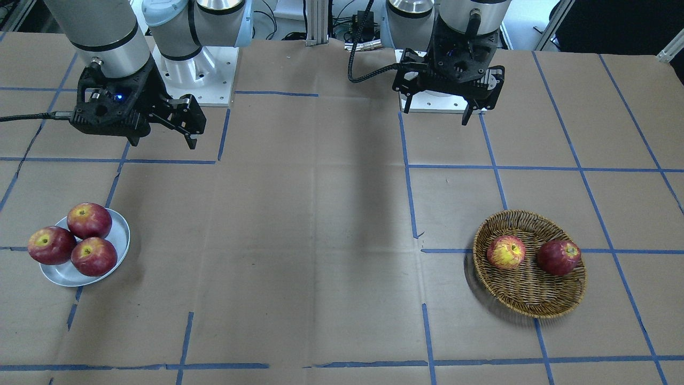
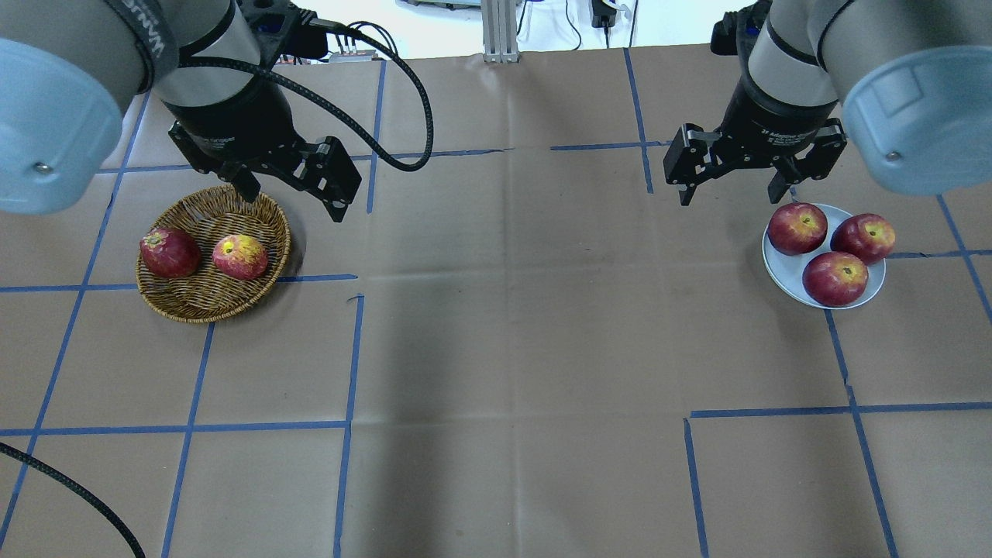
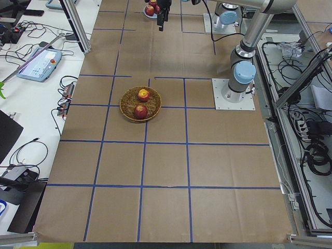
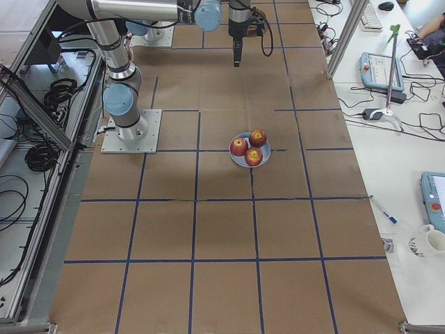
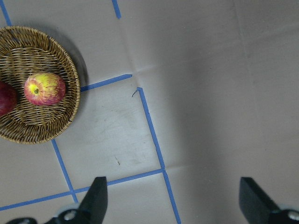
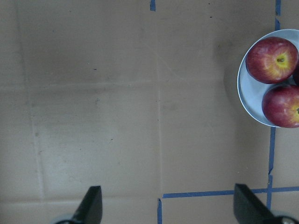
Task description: Transfer apple from basket to plate
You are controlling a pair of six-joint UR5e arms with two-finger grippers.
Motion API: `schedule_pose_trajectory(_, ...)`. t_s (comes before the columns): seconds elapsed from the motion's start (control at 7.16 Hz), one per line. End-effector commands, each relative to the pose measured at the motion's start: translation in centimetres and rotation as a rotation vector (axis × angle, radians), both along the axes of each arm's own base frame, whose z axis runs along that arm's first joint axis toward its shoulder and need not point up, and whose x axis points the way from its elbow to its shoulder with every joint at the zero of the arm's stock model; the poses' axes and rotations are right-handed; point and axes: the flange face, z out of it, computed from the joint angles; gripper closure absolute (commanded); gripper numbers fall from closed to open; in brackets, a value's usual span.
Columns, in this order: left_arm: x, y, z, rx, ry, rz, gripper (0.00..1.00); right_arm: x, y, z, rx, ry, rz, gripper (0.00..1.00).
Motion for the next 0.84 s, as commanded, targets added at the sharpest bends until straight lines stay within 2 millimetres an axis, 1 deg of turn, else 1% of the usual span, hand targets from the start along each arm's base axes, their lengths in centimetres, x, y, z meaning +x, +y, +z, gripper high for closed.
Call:
schedule_pose_trajectory(0.0,0.00,0.00,-0.02,0.000,0.000,-0.003,0.01,0.00,-0.02,0.07,-0.001,0.000,0.000,0.00)
schedule_pose_trajectory(0.56,0.06,0.03,0.21,-0.004,-0.006,-0.012,0.01,0.00,0.02,-0.08,0.002,0.000,0.000,0.00)
schedule_pose_trajectory(0.7,0.19,0.04,0.87,-0.017,-0.009,-0.011,0.01,0.00,0.02,-0.08,0.002,0.000,0.000,0.00)
